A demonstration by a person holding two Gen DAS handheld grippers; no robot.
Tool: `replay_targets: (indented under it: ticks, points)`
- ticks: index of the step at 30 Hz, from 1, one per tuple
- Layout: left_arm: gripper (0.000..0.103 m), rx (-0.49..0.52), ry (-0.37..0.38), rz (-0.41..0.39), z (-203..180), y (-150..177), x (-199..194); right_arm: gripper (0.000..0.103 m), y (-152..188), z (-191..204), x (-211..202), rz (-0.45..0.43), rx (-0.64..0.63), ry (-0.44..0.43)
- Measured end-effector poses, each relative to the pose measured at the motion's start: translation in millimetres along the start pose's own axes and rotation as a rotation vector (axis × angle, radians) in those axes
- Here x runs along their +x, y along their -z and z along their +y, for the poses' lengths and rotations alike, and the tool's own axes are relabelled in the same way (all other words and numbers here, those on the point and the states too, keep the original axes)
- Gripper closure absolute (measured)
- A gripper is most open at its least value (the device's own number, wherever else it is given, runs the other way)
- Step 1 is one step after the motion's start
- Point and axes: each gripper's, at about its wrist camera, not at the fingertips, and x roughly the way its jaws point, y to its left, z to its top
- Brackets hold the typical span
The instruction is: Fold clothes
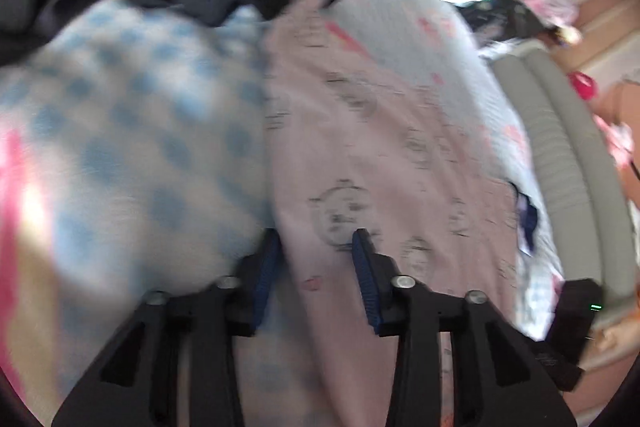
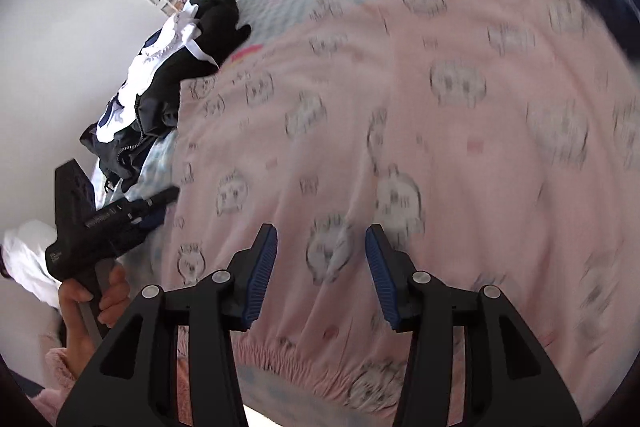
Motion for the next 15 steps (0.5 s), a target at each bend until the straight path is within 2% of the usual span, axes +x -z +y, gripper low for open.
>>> replay_targets:
  ticks: [2,5,7,9,11,12,13,15]
  points:
    - [0.1,0.04,-0.017,-0.032,-7,1,-7,0.057,7,7,-1,0.009,0.019,-0.003]
    - [0.1,0.088,-0.122,-0.084,-12,9,-22,0.057,10,34,-19,-0.034,-0.047,-0.033]
    - [0.1,0.08,-0.196,-0.084,-2,13,-30,0.057,13,45,-32,-0.063,-0.113,0.013]
    - [0.097,0.044,-0.223,-0.06,13,15,-35,0.057,16,42,-38,-0.076,-0.118,0.063]
    - [0.096,0.018,-0.2,-0.109,14,18,-51,0.057,21,33,-36,-0.065,-0.073,0.106]
    - [0.095,0.007,-0.179,-0.145,13,20,-61,0.057,24,31,-30,-0.039,-0.065,0.098]
    - [0.095,0.013,-0.171,-0.149,10,24,-63,0.057,28,31,-24,-0.008,-0.068,0.077]
    - [0.094,0.062,-0.177,-0.092,0,35,-52,0.057,30,31,-24,-0.012,-0.077,0.069]
